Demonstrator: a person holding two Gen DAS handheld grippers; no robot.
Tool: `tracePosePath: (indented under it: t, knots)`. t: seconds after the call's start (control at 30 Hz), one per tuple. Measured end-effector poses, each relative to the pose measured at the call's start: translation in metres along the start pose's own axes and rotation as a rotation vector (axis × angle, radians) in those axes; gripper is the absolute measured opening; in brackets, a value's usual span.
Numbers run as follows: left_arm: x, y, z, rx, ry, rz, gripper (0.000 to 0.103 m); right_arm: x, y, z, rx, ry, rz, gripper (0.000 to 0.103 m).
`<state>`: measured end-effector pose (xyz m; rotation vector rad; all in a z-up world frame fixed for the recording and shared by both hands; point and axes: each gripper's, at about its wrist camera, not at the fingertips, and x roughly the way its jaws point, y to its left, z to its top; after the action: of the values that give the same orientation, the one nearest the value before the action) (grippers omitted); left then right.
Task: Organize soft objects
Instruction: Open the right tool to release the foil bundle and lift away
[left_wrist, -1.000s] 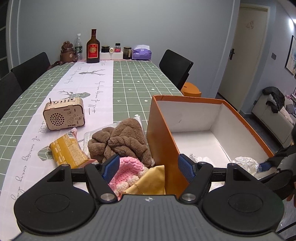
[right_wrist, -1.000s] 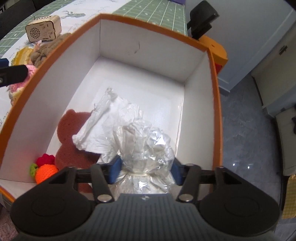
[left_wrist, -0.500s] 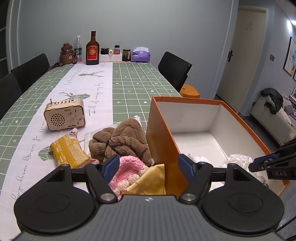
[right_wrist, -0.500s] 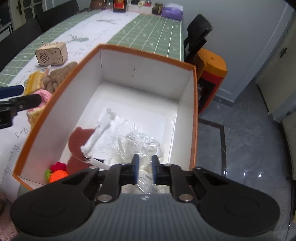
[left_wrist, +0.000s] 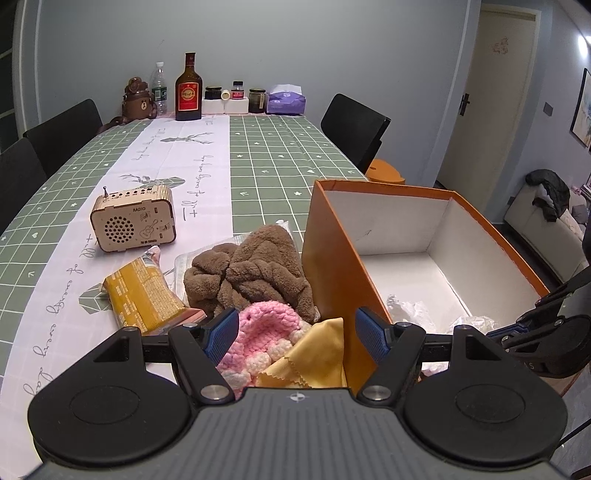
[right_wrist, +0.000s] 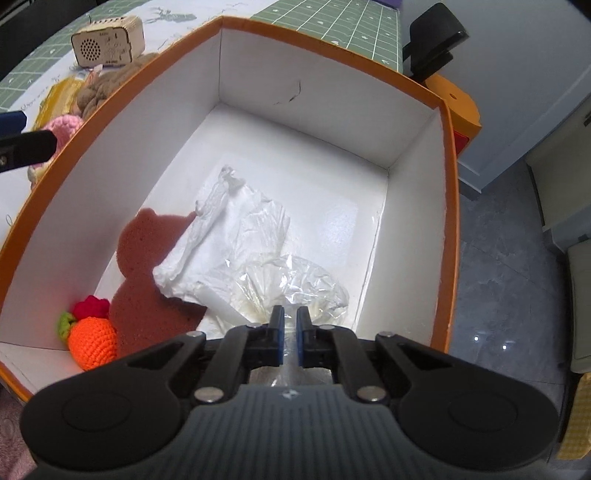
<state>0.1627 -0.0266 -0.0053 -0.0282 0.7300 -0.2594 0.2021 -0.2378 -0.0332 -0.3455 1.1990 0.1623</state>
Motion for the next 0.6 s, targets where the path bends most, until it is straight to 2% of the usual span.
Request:
tracePosePath:
  t: [0.33,0.6]
  knots:
    - [-0.010,0.011,0.001,-0.027,-0.016,-0.004,0.084,0.002,0.004,0.003,0.004,0.011,-0.022,0.006]
    - [-0.027,0.014,0.001,-0.027,-0.051,-0.010,0.084,-0.012,0.005,0.002,0.058,-0.032,-0.055,0.008]
